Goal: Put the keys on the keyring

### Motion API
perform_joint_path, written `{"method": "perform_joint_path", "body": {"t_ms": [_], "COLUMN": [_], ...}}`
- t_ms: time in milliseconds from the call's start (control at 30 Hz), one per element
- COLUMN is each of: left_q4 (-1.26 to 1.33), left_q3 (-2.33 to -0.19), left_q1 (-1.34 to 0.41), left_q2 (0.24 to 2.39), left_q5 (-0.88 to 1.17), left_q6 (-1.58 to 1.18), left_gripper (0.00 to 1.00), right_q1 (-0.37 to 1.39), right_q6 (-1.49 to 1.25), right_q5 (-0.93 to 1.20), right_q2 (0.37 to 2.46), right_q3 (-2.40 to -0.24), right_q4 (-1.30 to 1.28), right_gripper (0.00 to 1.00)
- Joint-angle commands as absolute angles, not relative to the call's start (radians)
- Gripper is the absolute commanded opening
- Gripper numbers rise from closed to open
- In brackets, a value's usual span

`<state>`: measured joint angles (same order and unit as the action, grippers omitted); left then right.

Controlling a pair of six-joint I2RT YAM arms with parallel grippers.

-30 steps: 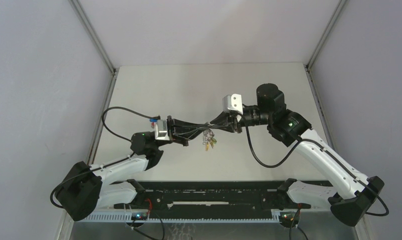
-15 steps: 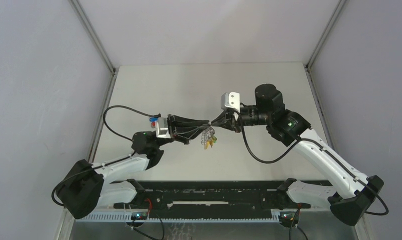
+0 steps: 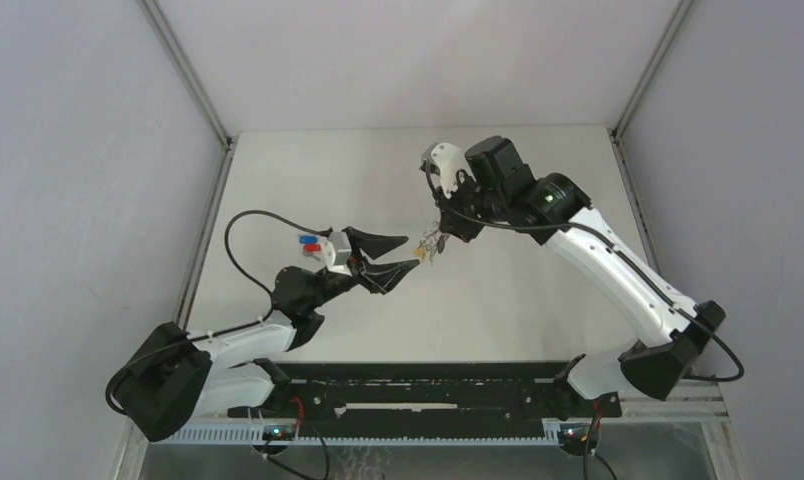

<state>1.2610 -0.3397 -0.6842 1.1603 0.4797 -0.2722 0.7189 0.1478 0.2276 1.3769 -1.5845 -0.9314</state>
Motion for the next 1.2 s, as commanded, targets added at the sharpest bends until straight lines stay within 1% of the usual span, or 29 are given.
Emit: {"method": "perform_joint_path", "body": {"t_ms": [0, 167, 333, 500, 633, 800, 1067, 1167], "left_q4": [1.191, 1.146, 1.131, 1.244, 1.336, 1.270, 1.229, 1.198], "left_q3": [-0.300, -0.305, -0.348, -0.351, -0.303, -0.278, -0.347, -0.366], "left_q1": [-0.720, -0.738, -0.755, -0.776, -0.778, -0.787, -0.822, -0.824], "left_q2": [1.140, 1.175, 1.252, 1.326, 1.303, 1.264, 1.335, 1.352], "left_q5": [0.380, 0.302, 0.320, 0.361, 0.343, 0.285, 0.227, 0.207], "left_q6": [-0.202, -0.166, -0.159, -0.208, -0.255, -0.226, -0.138, -0.098], "left_gripper": [0.60, 0.62, 0.63, 0.63, 0.63, 0.64, 0.64, 0.62], "right_q1": [0.729, 0.736, 0.744, 0.748, 0.747, 0.748, 0.764, 0.769], "right_q6": [0.024, 0.013, 0.008, 0.000, -0.003, -0.018, -0.028, -0.025], "right_q5": [0.113, 0.134, 0.146, 0.147, 0.123, 0.098, 0.101, 0.106], "right_q2": [1.438, 1.472, 1.533, 1.567, 1.577, 1.594, 1.611, 1.612], "right_q3": [-1.696, -1.744, -1.797, -1.831, -1.841, -1.858, -1.883, -1.890], "right_q4": [-1.088, -1.136, -1.201, -1.232, -1.234, -1.241, -1.254, -1.262], "right_gripper": [0.00, 0.00, 0.00, 0.00, 0.00, 0.00, 0.00, 0.00]}}
